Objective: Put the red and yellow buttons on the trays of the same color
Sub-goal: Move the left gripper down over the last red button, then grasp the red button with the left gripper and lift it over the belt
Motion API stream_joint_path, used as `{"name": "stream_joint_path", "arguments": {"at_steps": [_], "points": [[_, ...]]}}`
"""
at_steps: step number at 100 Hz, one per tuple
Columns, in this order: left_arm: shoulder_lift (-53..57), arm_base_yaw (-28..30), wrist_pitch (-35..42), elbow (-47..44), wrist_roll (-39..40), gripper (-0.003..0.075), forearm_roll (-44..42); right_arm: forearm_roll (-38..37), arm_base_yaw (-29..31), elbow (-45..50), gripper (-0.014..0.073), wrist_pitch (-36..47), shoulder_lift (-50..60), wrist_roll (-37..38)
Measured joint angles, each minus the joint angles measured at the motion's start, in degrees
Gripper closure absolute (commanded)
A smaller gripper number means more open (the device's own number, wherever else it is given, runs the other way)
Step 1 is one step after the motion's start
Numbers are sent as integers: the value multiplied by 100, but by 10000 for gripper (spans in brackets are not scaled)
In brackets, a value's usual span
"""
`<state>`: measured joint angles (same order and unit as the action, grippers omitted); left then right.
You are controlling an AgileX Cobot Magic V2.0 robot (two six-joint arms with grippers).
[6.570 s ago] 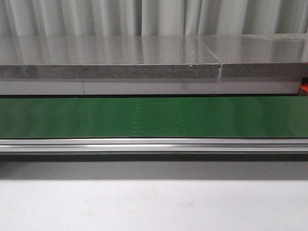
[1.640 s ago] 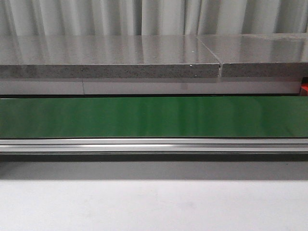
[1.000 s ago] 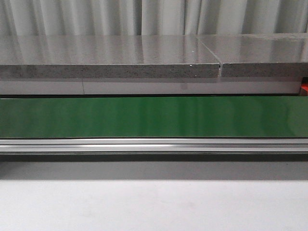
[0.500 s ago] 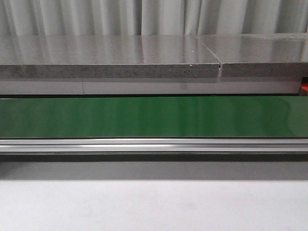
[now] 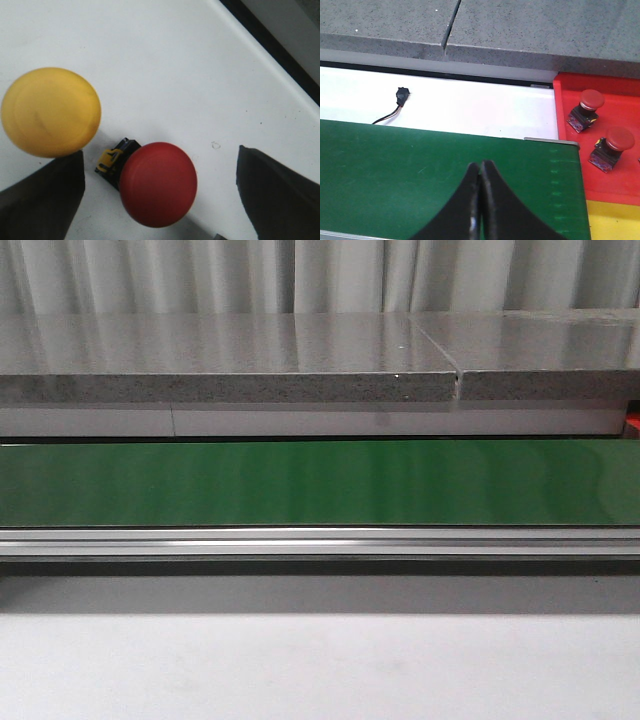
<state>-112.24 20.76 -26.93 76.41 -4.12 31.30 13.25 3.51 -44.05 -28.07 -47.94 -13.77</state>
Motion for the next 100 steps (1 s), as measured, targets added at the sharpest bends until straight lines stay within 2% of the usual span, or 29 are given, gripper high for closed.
{"name": "stream_joint_path", "arguments": {"at_steps": [36,44,53,80,89,100], "points": [[-137,0,-114,0,22,146,-25,0,0,0,660,0,0,0],[-137,0,-131,0,22,170,-25,0,0,0,660,0,0,0],[-137,0,-155,0,24,239,-25,0,0,0,660,0,0,0],[-137,0,-230,12,34,554,-35,0,0,0,660,0,0,0],[-137,4,-230,21,23,612,-35,0,0,0,660,0,0,0],[-84,4,-316,21,23,639,-35,0,0,0,660,0,0,0]]}}
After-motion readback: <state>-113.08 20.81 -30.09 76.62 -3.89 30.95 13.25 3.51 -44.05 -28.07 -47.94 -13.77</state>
